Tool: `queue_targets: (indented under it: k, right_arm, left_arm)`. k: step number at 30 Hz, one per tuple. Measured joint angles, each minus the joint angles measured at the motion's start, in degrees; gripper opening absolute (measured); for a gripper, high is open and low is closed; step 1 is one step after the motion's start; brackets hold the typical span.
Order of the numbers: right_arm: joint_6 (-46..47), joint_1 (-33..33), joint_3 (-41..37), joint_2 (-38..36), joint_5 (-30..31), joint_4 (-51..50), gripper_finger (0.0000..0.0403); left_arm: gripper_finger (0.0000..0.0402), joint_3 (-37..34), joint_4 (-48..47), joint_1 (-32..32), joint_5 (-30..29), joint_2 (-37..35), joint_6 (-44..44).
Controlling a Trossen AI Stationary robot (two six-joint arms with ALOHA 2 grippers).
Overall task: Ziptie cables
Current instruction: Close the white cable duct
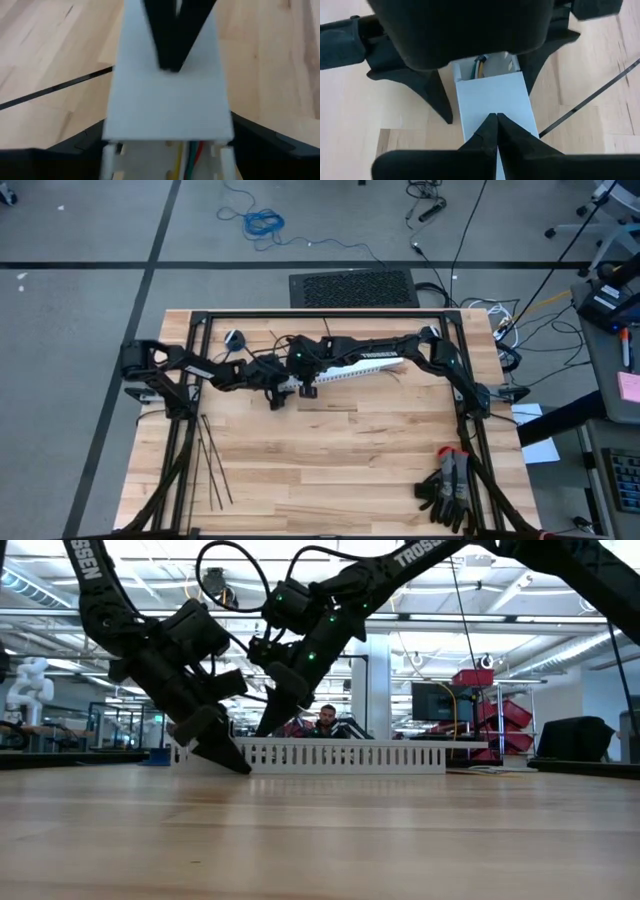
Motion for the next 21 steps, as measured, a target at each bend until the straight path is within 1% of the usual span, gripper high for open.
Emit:
queue_targets:
  k: [2,5,8,10,15,21]
  right_arm:
    - [0.5,-0.2,-0.6,0.0,-0.2,0.4,0.0]
    - [0.7,-0.4,-0.8,0.0,-0.4,0.2,0.0]
    - [0.9,-0.6,-0.8,0.0,-0.1,0.4,0.0]
    - [1.0,-0.7,-0.9,0.0,0.2,0.5,0.0]
    - [0.9,-0.7,-1.0,0.1,0.3,0.8,0.0]
    - [0.9,-0.7,-1.0,0.1,0.3,0.8,0.0]
  left_arm:
    - [0.0319,0.0,-2.0,0.0,-0.8,-1.6,0.1]
    - [0.0319,-0.1,-8.4,0.1,-3.2,-5.7,1.2]
    - [0.0319,-0.1,-16.6,0.0,-7.1,-10.3,1.9]
    - [0.0319,-0.3,-19.1,0.1,-8.2,-12.9,1.8]
    - [0.0319,-2.1,-17.6,-0.2,-8.9,-16.9,1.6]
    - [0.0319,-2.4,-14.9,-0.1,-8.0,-16.2,2.5]
